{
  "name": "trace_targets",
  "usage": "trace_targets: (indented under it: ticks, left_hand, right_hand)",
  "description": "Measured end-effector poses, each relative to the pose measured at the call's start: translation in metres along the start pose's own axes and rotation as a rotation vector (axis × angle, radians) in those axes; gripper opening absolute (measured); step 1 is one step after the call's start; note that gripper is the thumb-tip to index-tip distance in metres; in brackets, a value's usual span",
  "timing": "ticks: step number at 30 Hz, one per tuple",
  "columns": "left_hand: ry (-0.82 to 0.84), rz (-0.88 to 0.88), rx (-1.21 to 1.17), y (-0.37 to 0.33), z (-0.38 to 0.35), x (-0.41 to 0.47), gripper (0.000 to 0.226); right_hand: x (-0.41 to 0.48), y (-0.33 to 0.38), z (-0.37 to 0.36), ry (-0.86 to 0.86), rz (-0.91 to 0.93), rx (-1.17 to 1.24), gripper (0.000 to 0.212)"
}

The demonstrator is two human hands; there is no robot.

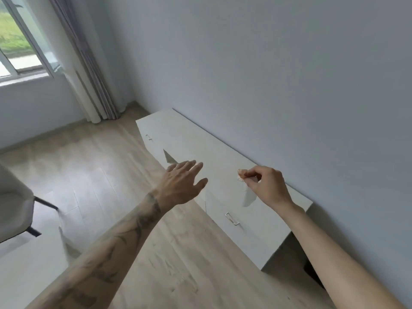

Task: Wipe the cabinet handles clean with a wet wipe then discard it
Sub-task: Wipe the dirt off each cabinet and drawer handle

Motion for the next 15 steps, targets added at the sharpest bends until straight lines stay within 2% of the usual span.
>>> trace_targets:
  ticks: [7, 11, 15]
  left_hand:
    - [0.115, -0.189, 0.006, 0.052, -0.047, 0.112, 0.066]
    - [0.149, -0.291, 0.024, 0.061, -0.082, 0.175, 0.065]
    - [0.189, -0.349, 0.027, 0.069, -0.136, 0.233, 0.065]
  right_hand:
    - [0.049, -0.031, -0.046, -0.119, -0.194, -0.040, 0.009]
    - [0.074, -0.077, -0.068, -0.192, -0.310, -0.039, 0.017]
    - [0.095, -0.128, -0.105, -0.192, -0.403, -0.036, 0.019]
Point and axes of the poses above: each hand's wrist, its own x-axis towards the middle knuckle, its own z-axis out of the back of the hand, y = z × x, the point moved 9 cm from there along x, towards the middle knuckle, and after that the axes turned 1 degree about -x, right-handed, at the moved point
